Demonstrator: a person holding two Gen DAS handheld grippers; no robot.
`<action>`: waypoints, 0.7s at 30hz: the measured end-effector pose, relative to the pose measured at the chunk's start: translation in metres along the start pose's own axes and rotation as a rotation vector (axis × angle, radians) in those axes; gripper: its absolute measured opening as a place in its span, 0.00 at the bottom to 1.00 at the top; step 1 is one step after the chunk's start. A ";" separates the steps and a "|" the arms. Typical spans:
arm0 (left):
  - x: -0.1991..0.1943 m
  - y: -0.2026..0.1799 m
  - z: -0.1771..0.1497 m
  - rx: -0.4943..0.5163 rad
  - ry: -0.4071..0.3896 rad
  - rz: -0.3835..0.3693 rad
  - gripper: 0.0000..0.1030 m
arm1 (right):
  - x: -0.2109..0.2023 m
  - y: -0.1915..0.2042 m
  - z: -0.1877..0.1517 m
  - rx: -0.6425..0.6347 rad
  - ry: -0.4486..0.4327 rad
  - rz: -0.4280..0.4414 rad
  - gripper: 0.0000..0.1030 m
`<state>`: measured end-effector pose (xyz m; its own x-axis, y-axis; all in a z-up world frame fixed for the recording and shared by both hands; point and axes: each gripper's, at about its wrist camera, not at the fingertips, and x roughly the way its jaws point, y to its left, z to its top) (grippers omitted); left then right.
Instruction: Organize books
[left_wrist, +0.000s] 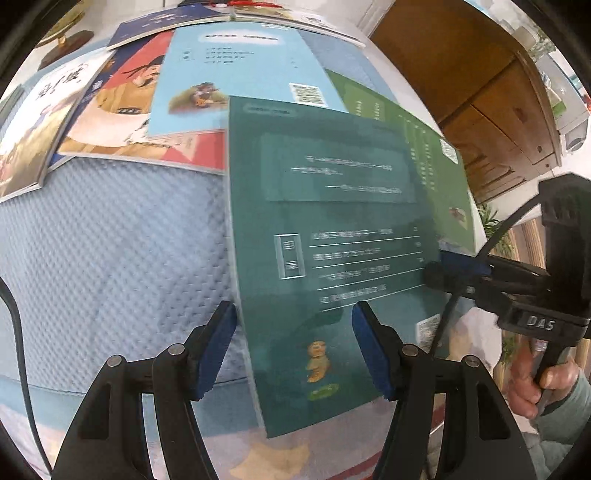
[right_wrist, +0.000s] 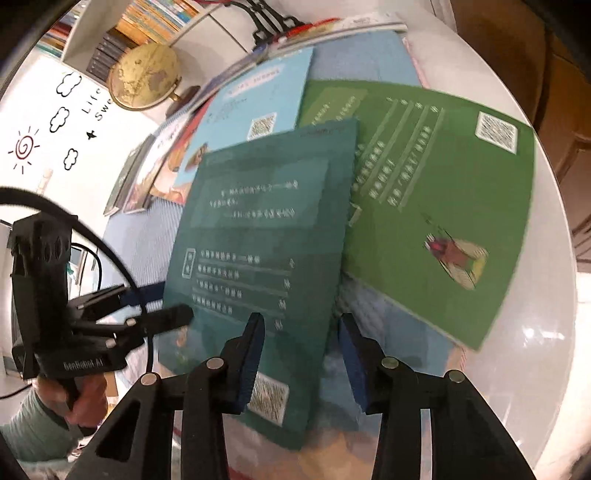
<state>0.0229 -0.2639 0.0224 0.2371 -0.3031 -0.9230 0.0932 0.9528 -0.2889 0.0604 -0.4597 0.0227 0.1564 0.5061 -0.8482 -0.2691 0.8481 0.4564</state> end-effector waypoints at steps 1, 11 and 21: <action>0.001 -0.002 -0.002 0.002 0.000 0.008 0.60 | 0.001 0.003 0.003 -0.009 -0.003 -0.007 0.41; 0.000 0.001 -0.008 0.004 -0.029 -0.008 0.60 | -0.017 -0.011 0.003 0.115 -0.033 0.232 0.41; -0.018 0.025 -0.017 0.031 -0.027 -0.084 0.60 | -0.004 0.005 0.005 0.238 -0.078 0.324 0.26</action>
<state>0.0043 -0.2346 0.0279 0.2531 -0.3822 -0.8887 0.1434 0.9233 -0.3563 0.0635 -0.4568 0.0300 0.1739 0.7557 -0.6313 -0.0904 0.6507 0.7540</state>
